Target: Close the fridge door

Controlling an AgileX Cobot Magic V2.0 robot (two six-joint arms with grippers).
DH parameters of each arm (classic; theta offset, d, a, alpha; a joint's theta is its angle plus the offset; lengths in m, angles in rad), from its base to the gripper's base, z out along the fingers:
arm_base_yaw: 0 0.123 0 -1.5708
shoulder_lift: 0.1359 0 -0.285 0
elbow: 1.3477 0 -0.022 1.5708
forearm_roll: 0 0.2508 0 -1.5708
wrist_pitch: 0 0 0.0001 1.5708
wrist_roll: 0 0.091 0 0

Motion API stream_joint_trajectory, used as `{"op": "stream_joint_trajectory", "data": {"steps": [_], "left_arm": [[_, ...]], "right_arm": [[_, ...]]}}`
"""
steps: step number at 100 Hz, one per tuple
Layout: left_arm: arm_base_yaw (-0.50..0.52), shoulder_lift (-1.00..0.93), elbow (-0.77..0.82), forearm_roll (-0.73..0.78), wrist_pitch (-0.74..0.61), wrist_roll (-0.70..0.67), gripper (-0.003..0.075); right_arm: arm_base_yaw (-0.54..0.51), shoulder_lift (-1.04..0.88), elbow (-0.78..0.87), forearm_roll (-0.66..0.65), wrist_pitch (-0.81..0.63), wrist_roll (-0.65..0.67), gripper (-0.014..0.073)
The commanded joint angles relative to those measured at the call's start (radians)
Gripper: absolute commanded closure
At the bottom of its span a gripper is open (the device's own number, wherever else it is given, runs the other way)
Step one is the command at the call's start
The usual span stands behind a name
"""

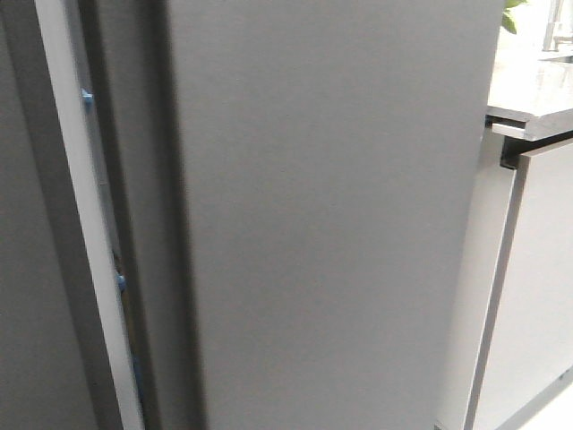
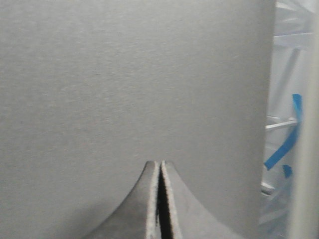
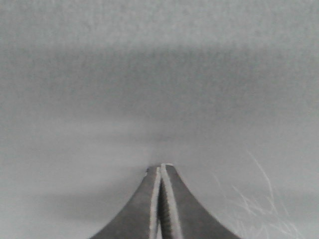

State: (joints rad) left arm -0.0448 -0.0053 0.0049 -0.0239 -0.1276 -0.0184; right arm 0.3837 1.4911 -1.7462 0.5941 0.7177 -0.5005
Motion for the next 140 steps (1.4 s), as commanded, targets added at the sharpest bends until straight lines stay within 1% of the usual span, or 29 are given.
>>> {"op": "stream_joint_trajectory", "data": {"steps": [1, 20, 45, 53, 58, 72, 87, 97, 106, 118, 140], "left_arm": [[-0.003, -0.02, 0.035, -0.006, -0.072, -0.005, 0.074], [-0.003, -0.02, 0.035, -0.006, -0.072, -0.005, 0.074], [-0.003, -0.02, 0.035, -0.006, -0.072, -0.005, 0.074], [-0.003, -0.02, 0.035, -0.006, -0.072, -0.005, 0.074], [-0.003, -0.02, 0.035, -0.006, -0.072, -0.005, 0.074], [-0.003, -0.02, 0.035, -0.006, -0.072, -0.005, 0.074], [-0.003, -0.02, 0.035, -0.006, -0.072, -0.005, 0.074], [-0.003, -0.02, 0.035, -0.006, -0.072, -0.005, 0.074], [-0.003, -0.02, 0.035, -0.006, -0.072, -0.005, 0.074], [-0.003, -0.02, 0.035, -0.006, -0.072, -0.005, 0.074], [-0.003, -0.02, 0.035, -0.006, -0.072, -0.005, 0.074]], "right_arm": [[0.011, 0.063, -0.033, 0.033, -0.172, -0.015, 0.0638], [0.015, 0.113, -0.036, 0.033, -0.191, -0.03, 0.0638], [0.015, 0.117, -0.036, 0.026, -0.189, -0.03, 0.0638], [0.012, 0.102, -0.036, -0.009, -0.177, -0.026, 0.0638], [0.012, 0.089, -0.036, -0.048, -0.173, 0.0, 0.0637], [0.003, 0.025, -0.036, -0.21, -0.137, 0.124, 0.0637], [-0.03, -0.072, -0.012, -0.262, -0.074, 0.177, 0.0637], [-0.056, -0.165, 0.055, -0.264, -0.071, 0.184, 0.0637], [-0.079, -0.268, 0.148, -0.265, -0.073, 0.192, 0.0637], [-0.1, -0.415, 0.298, -0.266, -0.094, 0.211, 0.0637], [-0.102, -0.693, 0.596, -0.267, -0.148, 0.272, 0.0637]]}}
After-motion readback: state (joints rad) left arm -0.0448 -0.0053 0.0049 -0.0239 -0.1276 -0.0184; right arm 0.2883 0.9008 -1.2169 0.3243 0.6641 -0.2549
